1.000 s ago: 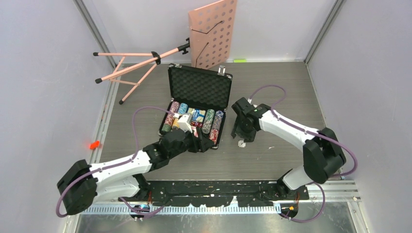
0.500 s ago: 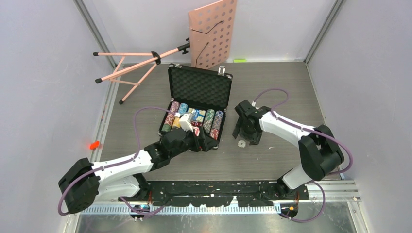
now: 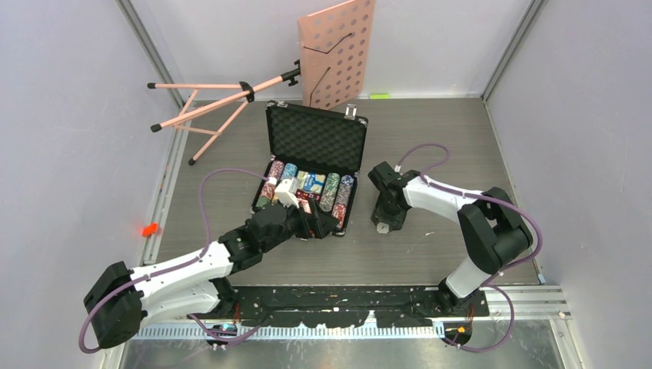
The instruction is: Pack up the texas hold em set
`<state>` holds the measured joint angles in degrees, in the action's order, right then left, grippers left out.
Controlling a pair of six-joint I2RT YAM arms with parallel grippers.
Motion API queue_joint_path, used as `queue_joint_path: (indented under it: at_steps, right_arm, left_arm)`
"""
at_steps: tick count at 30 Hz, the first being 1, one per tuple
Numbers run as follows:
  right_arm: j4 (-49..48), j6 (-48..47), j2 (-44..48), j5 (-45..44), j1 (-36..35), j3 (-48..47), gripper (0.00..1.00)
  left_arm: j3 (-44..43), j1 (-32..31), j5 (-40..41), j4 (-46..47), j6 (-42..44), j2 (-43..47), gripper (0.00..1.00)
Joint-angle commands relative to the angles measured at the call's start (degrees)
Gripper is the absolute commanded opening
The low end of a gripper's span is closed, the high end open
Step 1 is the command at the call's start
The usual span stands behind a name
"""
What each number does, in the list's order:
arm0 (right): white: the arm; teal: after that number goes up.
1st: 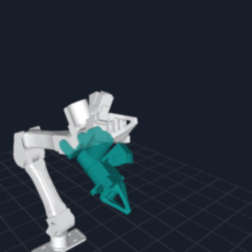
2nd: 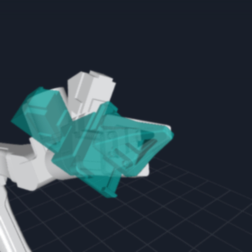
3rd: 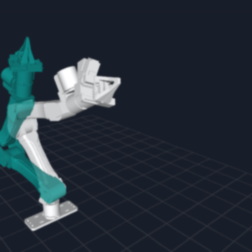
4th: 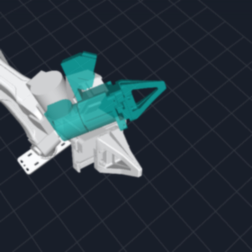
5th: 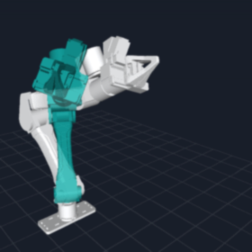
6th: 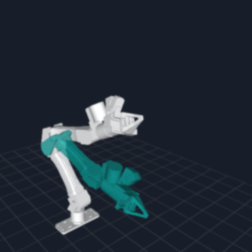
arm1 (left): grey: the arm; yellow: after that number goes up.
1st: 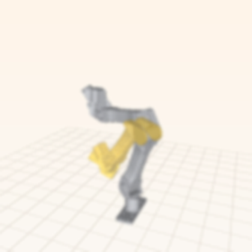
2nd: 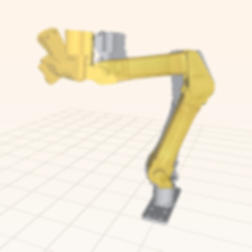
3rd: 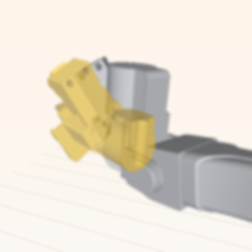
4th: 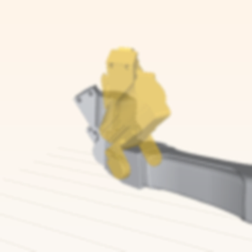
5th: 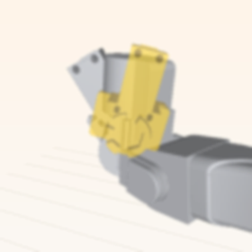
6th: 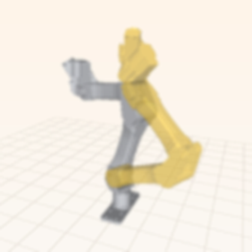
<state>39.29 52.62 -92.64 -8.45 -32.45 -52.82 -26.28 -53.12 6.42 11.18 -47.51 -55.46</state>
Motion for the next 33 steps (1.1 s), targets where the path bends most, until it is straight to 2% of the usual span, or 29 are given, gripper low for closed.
queue_joint_path:
  at_steps: [1, 8, 13, 19, 30, 32, 33]
  right_arm:
    - [-4.81, 1.07, -2.52, 1.55, 0.02, 2.71, 0.44]
    - [-3.60, 0.55, -1.17, 4.08, 0.02, 3.31, 0.23]
    - [0.82, 0.86, 3.27, 4.03, 0.10, 1.54, 0.22]
    - [4.93, 2.82, 10.05, 4.10, 0.32, -0.76, 0.22]
    - [1.08, 11.65, 18.64, 10.99, 0.72, 1.34, 0.22]
    - [1.25, 12.35, 19.49, 10.17, 0.67, 1.59, 0.29]
    - [1.26, 12.30, 19.59, 9.67, 0.70, 1.71, 0.43]
  left_arm:
    - [-0.52, 0.13, 1.56, -0.54, 1.53, 1.32, 0.88]
    - [-0.77, 0.13, 1.61, 0.08, 1.41, 0.19, 0.88]
    - [-1.50, 0.13, 0.76, 1.54, 0.83, -2.46, 0.87]
    - [-1.32, -0.15, -0.22, 7.03, -3.58, -7.98, 0.83]
    - [-1.62, -6.06, 2.94, 25.61, -8.62, -19.85, 0.68]
    - [-1.26, -6.20, 3.55, 27.10, -9.78, -20.69, 0.67]
    - [-0.86, -6.20, 4.16, 27.26, -10.13, -20.40, 0.67]
